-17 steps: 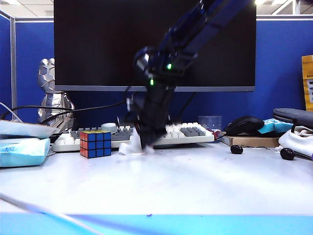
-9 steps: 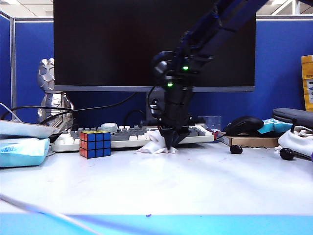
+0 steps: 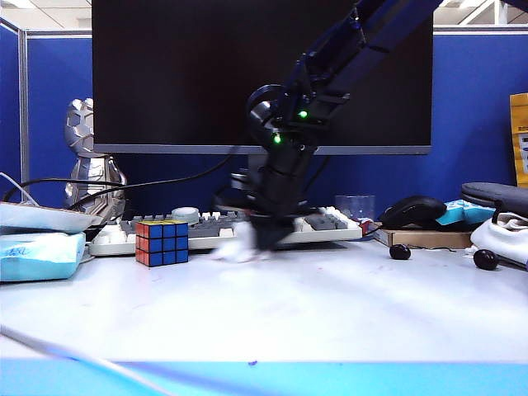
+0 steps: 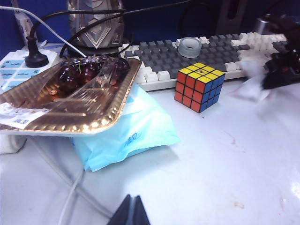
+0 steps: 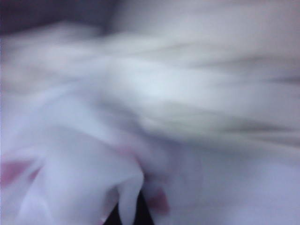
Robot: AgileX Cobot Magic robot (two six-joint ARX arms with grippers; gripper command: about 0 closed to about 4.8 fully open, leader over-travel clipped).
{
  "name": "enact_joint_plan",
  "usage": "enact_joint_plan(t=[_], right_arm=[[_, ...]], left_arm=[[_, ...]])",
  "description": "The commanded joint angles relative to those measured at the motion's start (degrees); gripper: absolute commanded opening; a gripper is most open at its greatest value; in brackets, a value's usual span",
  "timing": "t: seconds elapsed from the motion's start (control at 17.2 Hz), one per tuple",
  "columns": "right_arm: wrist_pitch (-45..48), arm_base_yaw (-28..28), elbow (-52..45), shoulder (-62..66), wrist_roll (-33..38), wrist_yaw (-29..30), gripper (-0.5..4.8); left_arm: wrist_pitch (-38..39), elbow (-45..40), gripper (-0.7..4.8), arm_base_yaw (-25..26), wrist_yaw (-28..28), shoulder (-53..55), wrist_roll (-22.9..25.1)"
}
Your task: Use the wet wipes on the table to wipe the cherry juice off the table, then put the wipes back on the table.
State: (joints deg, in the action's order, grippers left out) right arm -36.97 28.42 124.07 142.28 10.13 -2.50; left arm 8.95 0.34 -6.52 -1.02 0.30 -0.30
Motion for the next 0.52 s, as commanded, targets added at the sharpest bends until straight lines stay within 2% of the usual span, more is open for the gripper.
enact_joint_plan(t=[0.06, 0.17, 0.29, 0.41, 0.46, 0.52], right_arm=[[0.0, -1.11, -0.02, 0.07, 0.39, -10.45, -0.06], [3.1, -1.14, -0.02, 0.07, 0.13, -1.81, -0.06], [5.42, -0.79, -0.02, 0.07, 0.17, 13.31, -0.06], [5.77, -0.17, -0.02, 0.09, -0.35, 18.69, -0.06], [5.77, 0.22, -0.02, 0.09, -1.03, 17.97, -0.06], [5.62, 0.42, -0.02, 0.09, -0.74, 11.8, -0.06]], left_arm=[[0.61, -0.04, -0.02, 0.13, -0.28, -0.2, -0.2], [0.61, -0.04, -0.02, 0.13, -0.28, -0.2, -0.2], [0.61, -0.04, -0.02, 0.13, -0.28, -0.2, -0.17], [0.61, -0.04, -0.02, 0.13, -0.28, -0.2, -0.17], [0.61, -0.04, -0.02, 0.13, -0.28, -0.2, -0.2], [0.61, -0.04, -0.02, 0.13, -0.28, -0.2, -0.2]])
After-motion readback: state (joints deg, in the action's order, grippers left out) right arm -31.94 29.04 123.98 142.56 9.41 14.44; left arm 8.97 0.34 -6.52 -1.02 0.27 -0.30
